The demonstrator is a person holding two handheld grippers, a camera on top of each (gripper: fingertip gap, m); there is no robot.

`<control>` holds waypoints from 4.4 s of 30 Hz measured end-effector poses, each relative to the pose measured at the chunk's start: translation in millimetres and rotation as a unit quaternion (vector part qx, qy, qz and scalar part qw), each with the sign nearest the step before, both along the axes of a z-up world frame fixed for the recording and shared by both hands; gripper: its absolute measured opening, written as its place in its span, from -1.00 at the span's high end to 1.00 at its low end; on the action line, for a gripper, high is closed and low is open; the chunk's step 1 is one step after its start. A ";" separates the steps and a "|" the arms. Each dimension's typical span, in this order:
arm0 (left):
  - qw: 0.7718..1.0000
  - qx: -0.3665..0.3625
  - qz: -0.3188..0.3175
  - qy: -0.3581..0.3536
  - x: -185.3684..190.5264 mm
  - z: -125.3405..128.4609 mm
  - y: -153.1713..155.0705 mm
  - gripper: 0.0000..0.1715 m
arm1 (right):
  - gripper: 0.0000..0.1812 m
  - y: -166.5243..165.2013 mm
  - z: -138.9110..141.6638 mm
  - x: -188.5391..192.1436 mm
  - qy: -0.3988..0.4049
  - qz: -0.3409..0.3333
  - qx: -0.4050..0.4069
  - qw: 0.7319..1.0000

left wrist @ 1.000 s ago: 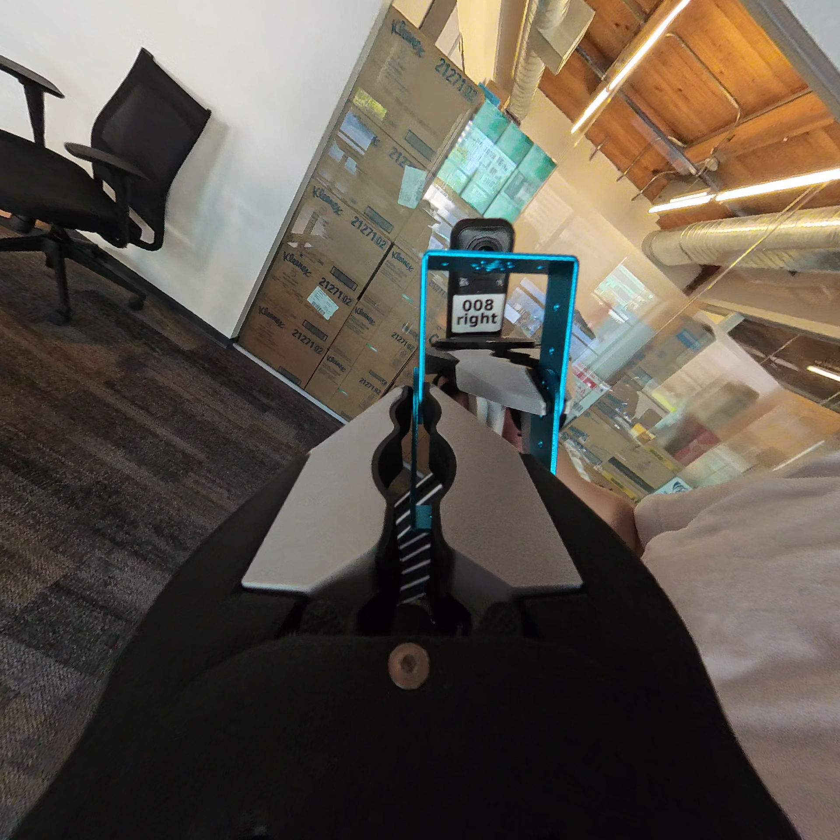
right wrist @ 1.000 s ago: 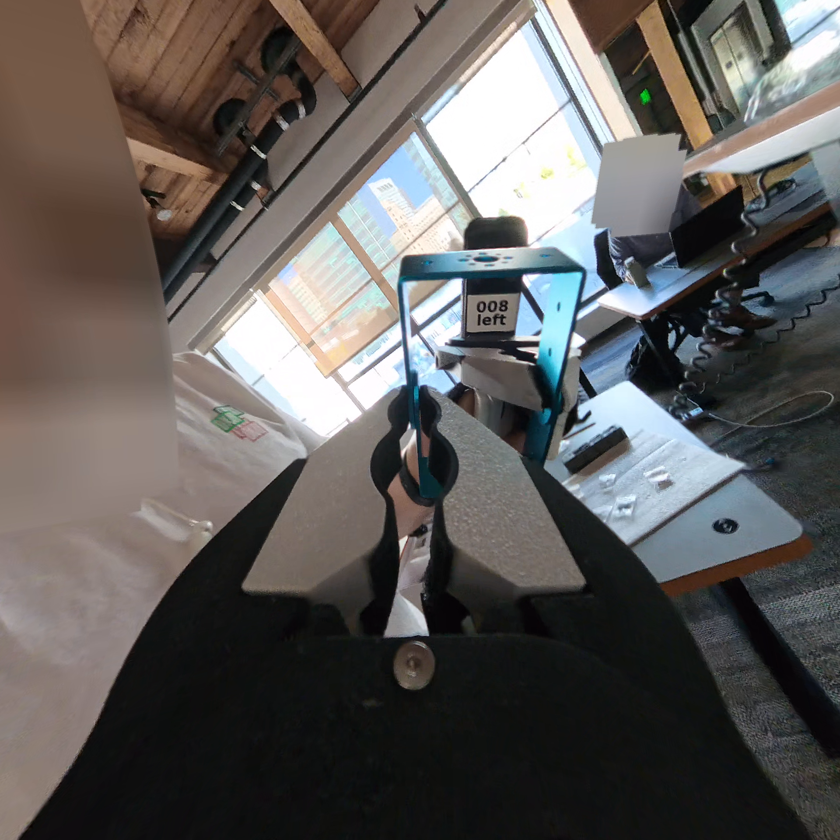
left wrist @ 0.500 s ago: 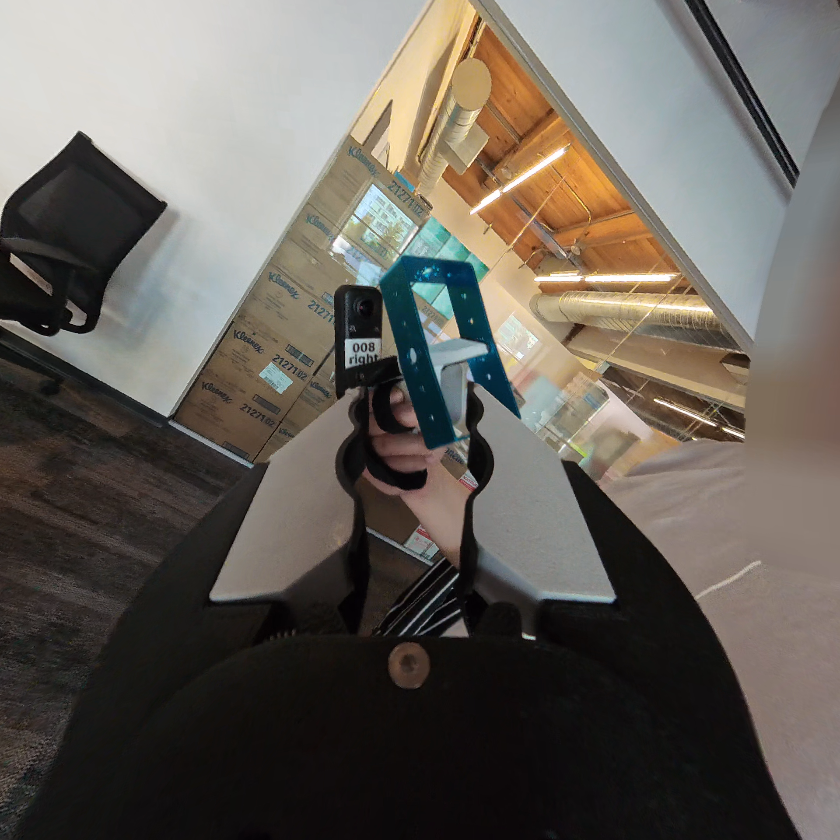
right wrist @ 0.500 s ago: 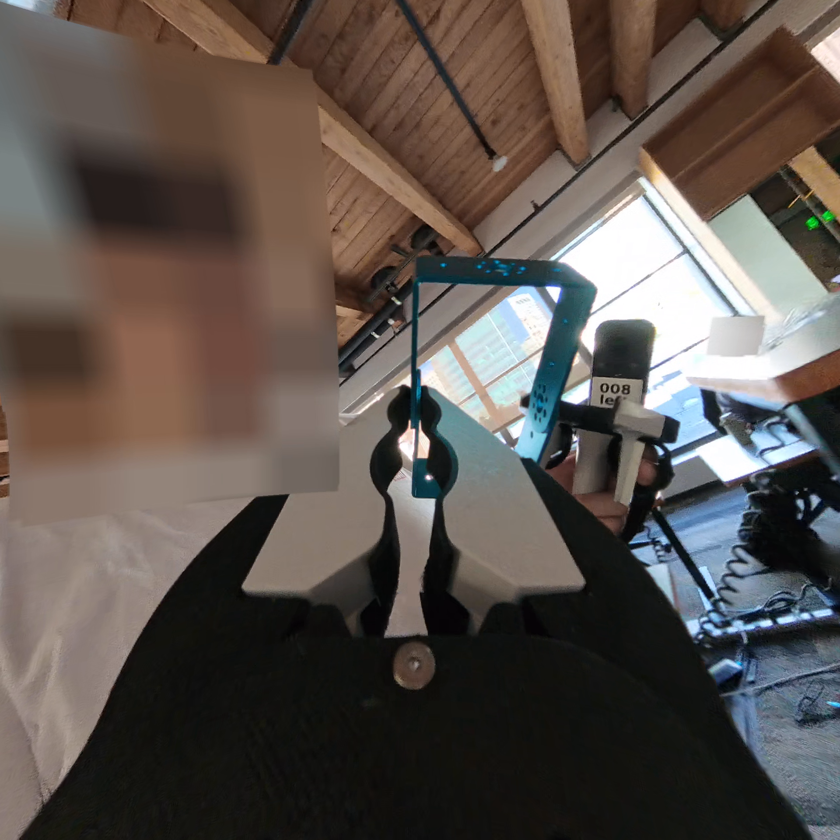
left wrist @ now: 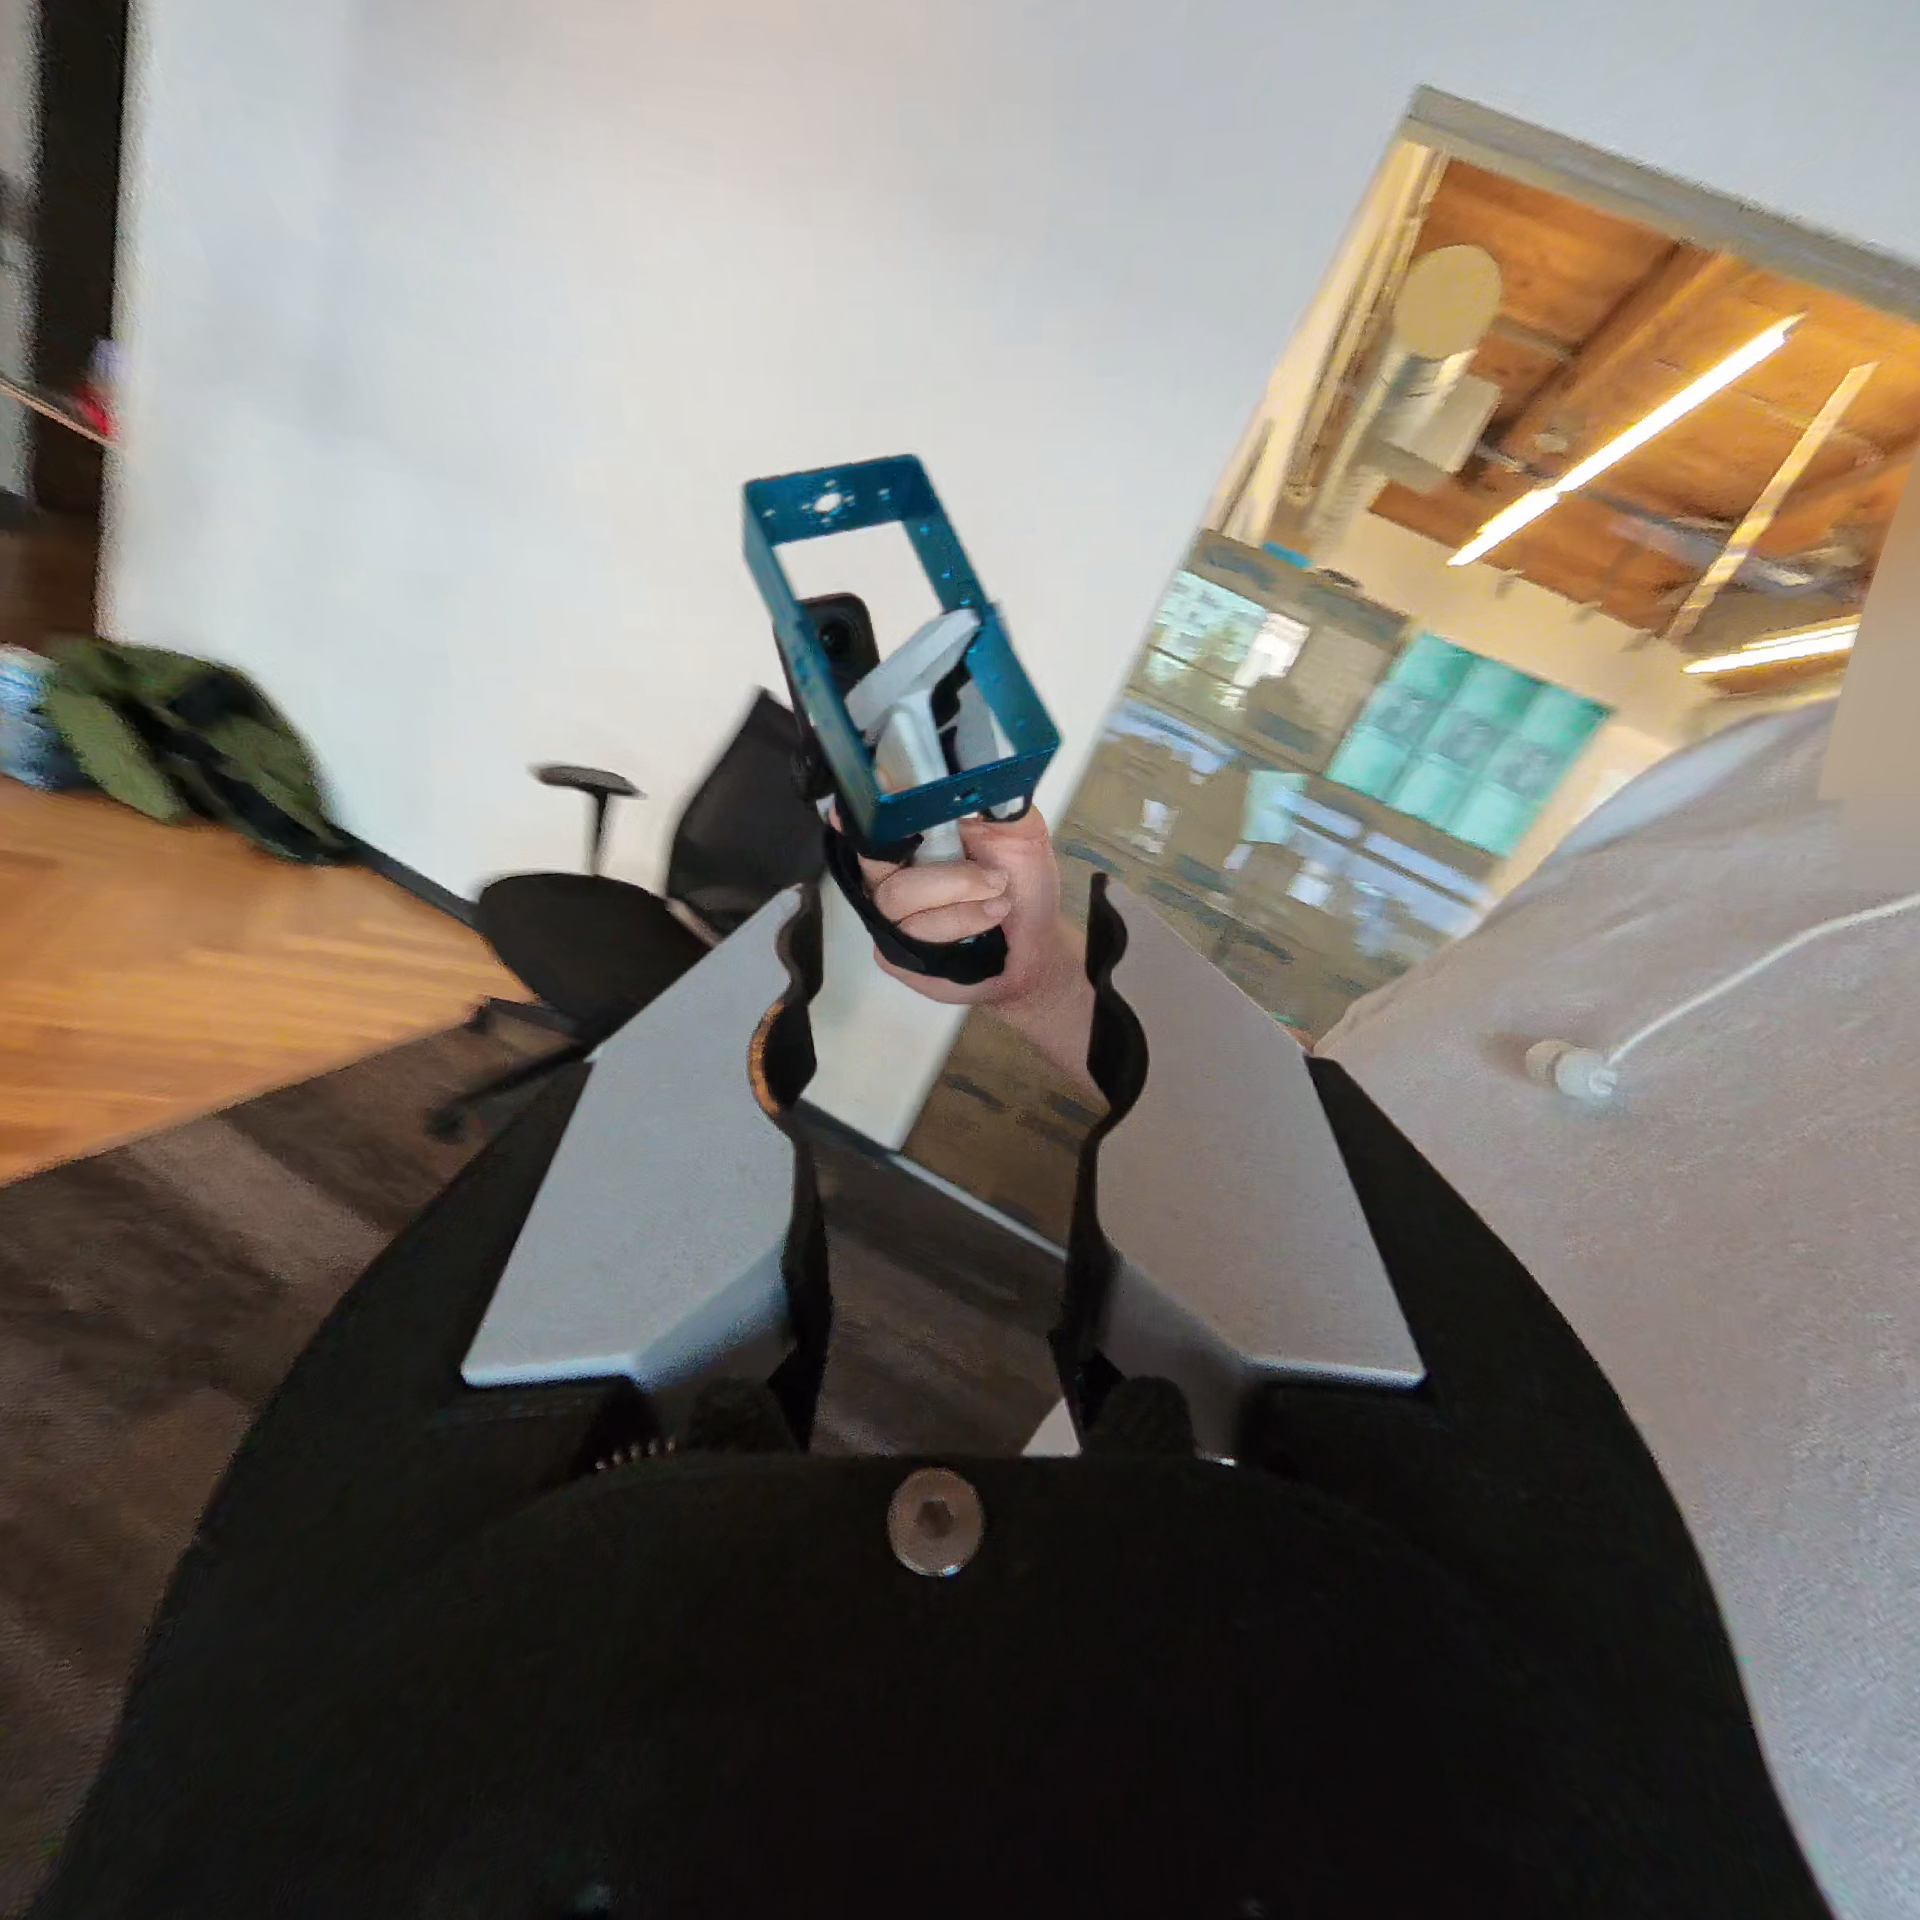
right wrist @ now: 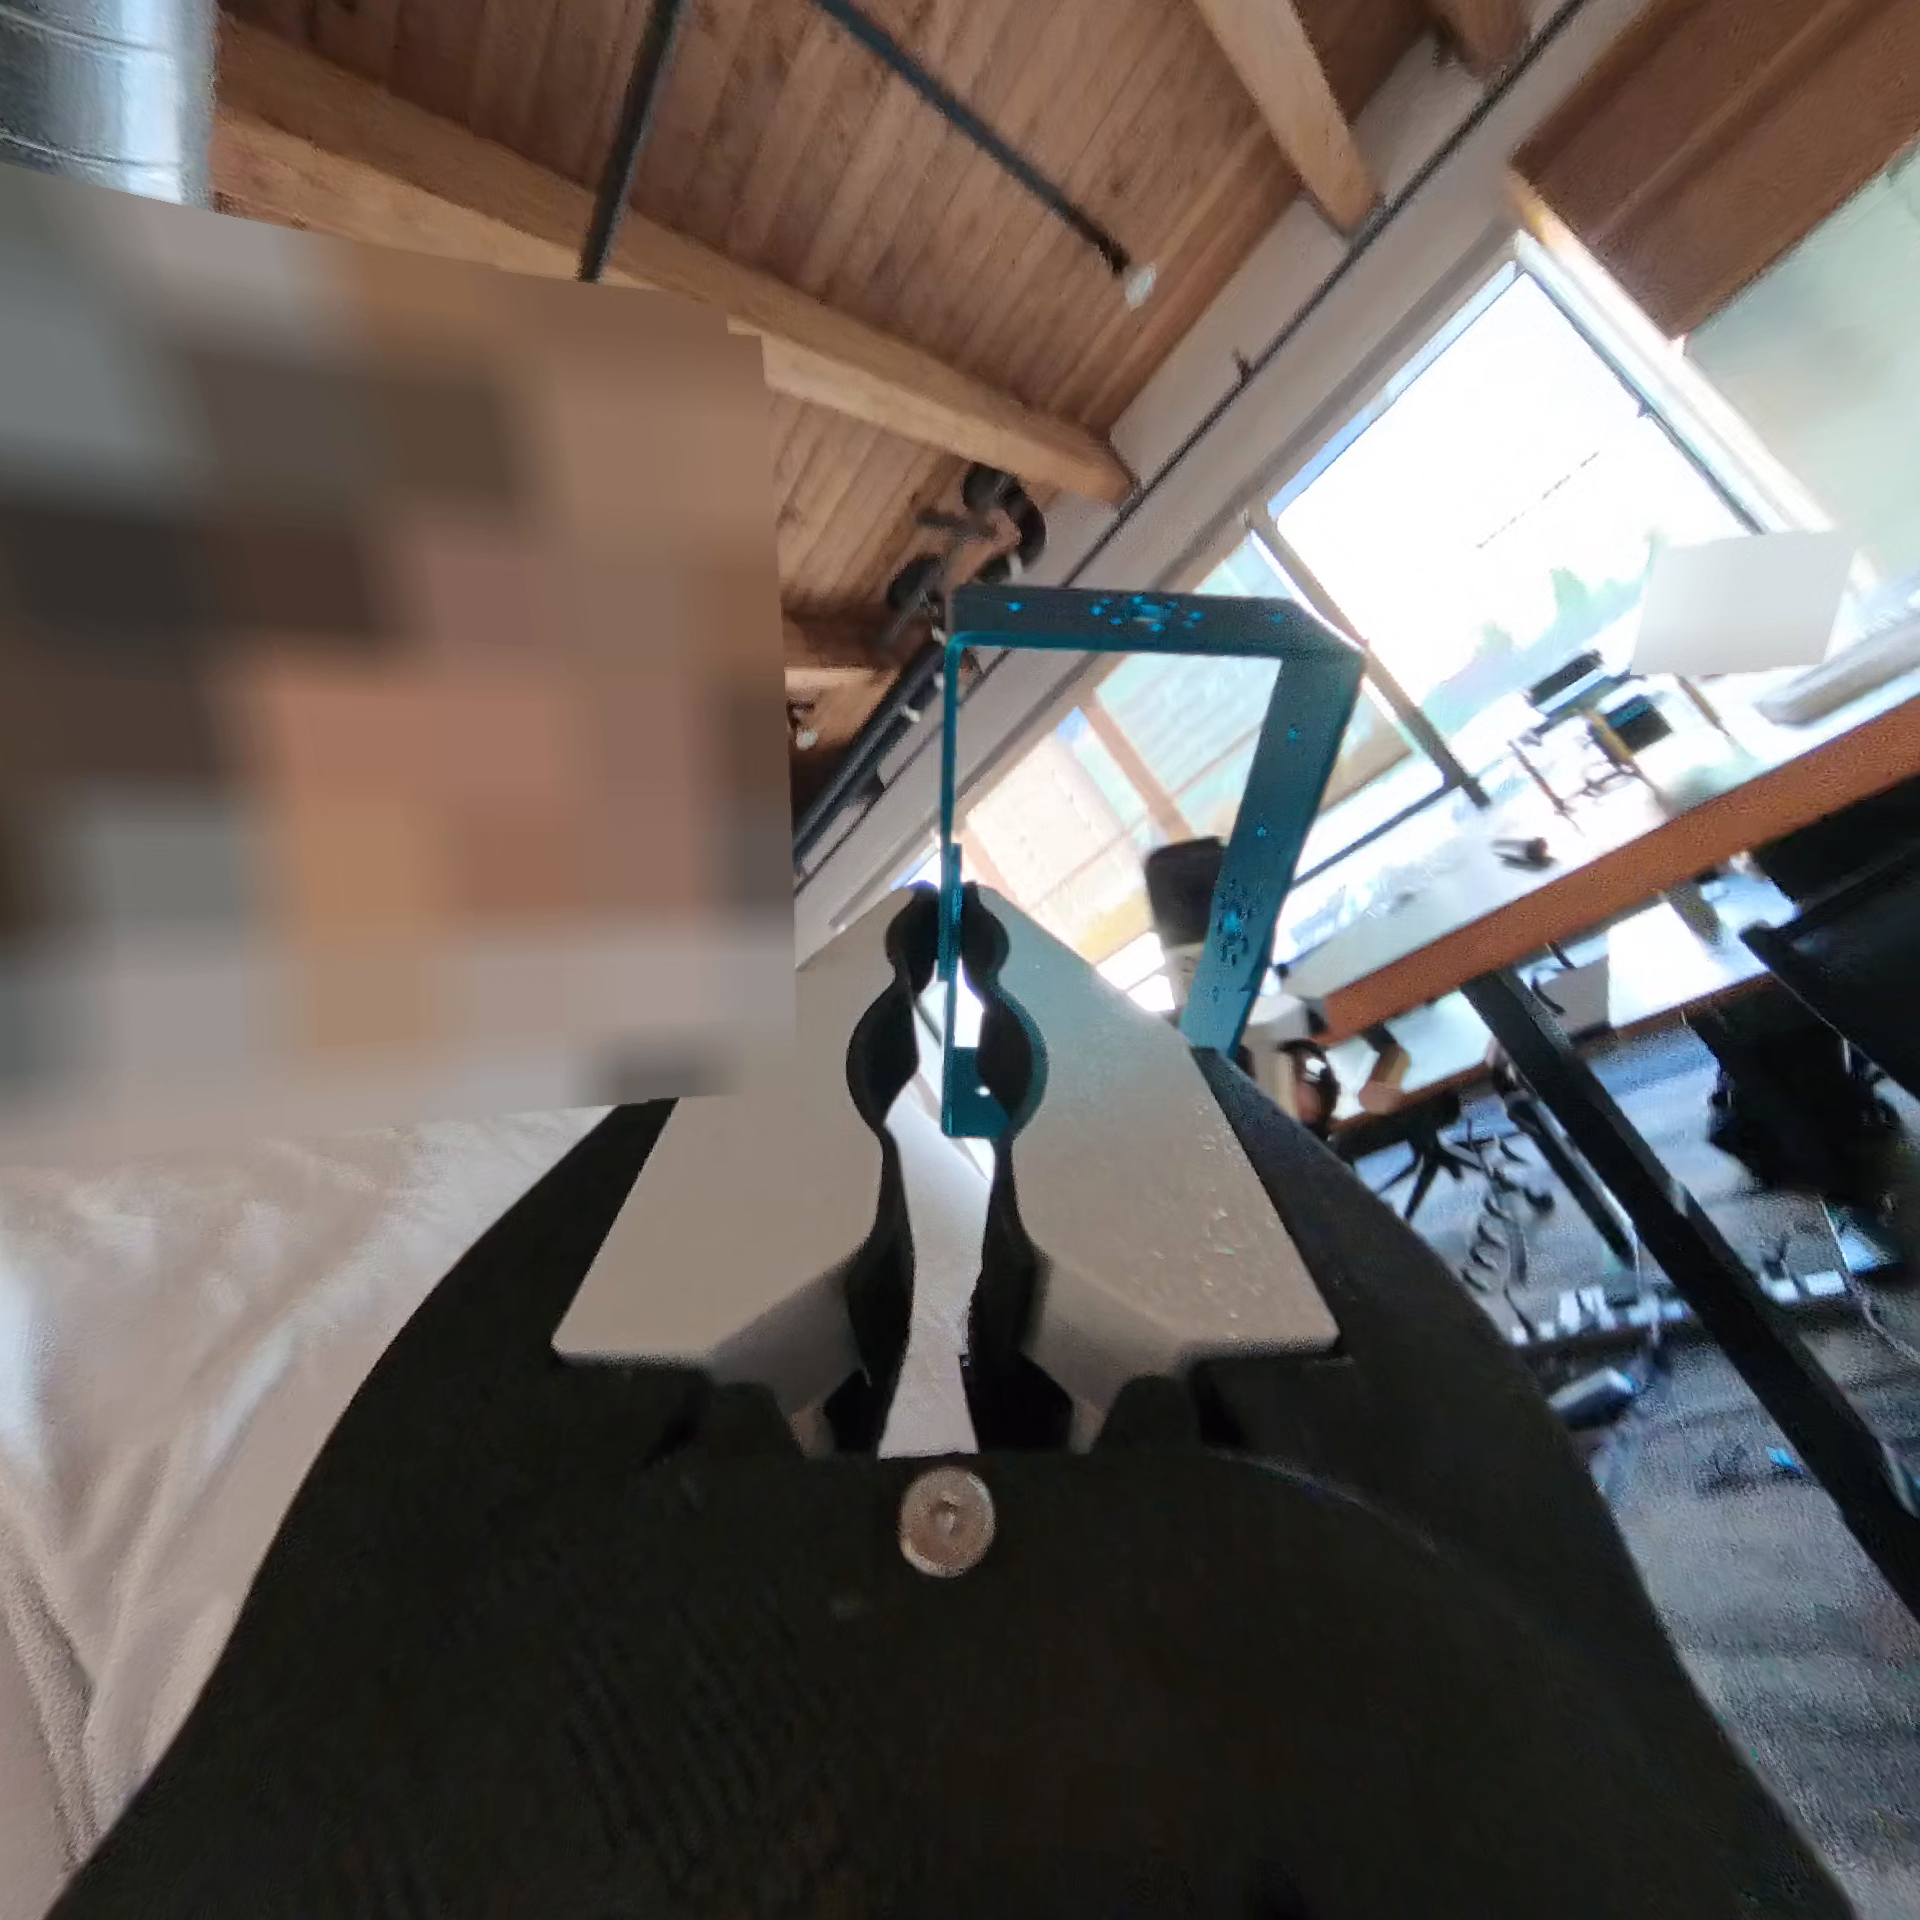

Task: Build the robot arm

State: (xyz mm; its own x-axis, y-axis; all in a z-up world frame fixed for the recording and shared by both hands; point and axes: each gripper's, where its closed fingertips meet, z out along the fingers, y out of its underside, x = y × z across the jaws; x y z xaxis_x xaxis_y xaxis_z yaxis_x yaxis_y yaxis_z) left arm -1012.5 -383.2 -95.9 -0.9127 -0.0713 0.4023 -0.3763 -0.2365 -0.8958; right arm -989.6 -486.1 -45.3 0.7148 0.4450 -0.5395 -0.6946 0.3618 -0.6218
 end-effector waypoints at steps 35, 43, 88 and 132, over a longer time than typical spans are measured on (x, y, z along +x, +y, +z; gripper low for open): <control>0.753 0.107 0.642 0.094 472.5 37.0 245.3 0.46 | 0.97 334.8 -74.2 560.3 -0.636 0.386 -0.419 0.520; 0.693 0.113 0.700 0.132 491.8 16.8 253.4 0.46 | 0.97 336.3 -98.6 557.1 -0.697 0.436 -0.358 0.443; 0.751 0.277 0.529 0.282 543.3 -42.8 284.2 0.95 | 0.96 383.0 -72.5 605.8 -0.702 0.407 -0.242 0.532; 0.582 0.111 0.695 0.408 529.4 -52.8 290.8 0.84 | 0.87 366.0 -97.5 610.7 -0.456 0.446 -0.345 0.689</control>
